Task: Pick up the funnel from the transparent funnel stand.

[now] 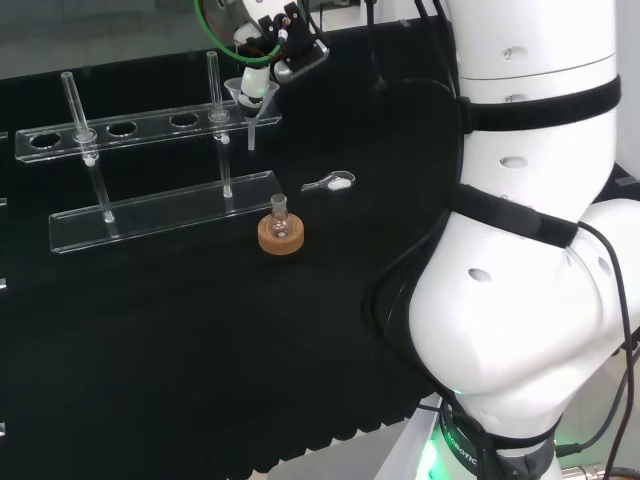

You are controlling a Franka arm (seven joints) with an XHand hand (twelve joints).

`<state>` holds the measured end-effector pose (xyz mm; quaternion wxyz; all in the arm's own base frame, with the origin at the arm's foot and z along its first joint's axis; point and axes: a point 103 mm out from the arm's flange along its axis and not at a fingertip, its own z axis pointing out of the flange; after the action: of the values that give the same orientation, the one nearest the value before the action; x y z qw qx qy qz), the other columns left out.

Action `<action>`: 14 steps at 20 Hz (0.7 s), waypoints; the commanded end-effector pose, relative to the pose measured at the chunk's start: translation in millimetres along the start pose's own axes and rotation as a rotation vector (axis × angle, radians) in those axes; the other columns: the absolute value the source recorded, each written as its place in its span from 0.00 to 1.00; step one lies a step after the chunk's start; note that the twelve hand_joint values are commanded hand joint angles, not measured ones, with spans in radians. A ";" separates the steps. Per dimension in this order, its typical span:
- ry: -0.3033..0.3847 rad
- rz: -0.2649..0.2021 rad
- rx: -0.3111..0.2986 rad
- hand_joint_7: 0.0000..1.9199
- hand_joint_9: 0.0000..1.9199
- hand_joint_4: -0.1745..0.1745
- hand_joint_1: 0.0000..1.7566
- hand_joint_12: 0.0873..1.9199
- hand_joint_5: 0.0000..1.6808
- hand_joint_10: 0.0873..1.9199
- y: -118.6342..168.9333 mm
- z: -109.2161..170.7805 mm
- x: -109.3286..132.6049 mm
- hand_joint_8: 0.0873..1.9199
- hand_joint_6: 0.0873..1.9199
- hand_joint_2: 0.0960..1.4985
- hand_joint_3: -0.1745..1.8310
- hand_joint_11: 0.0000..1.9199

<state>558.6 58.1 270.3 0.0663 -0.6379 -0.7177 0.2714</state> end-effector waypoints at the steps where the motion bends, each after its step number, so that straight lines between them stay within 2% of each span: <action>1: 0.006 -0.012 -0.035 0.24 0.40 0.48 0.44 0.72 0.34 0.26 -3.5 -4.7 0.8 0.33 0.00 0.43 0.34 0.15; 9: 0.041 -0.039 -0.055 0.18 0.36 0.46 0.42 0.73 0.30 0.27 -16.3 -7.1 -0.1 0.34 0.00 0.40 0.35 0.14; 14: 0.083 -0.070 0.003 0.08 0.24 0.44 0.34 0.75 0.19 0.32 -19.1 -18.0 -4.7 0.35 0.00 0.39 0.32 0.11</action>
<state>547.1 58.6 290.2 0.0796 -0.6296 -0.7343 0.2411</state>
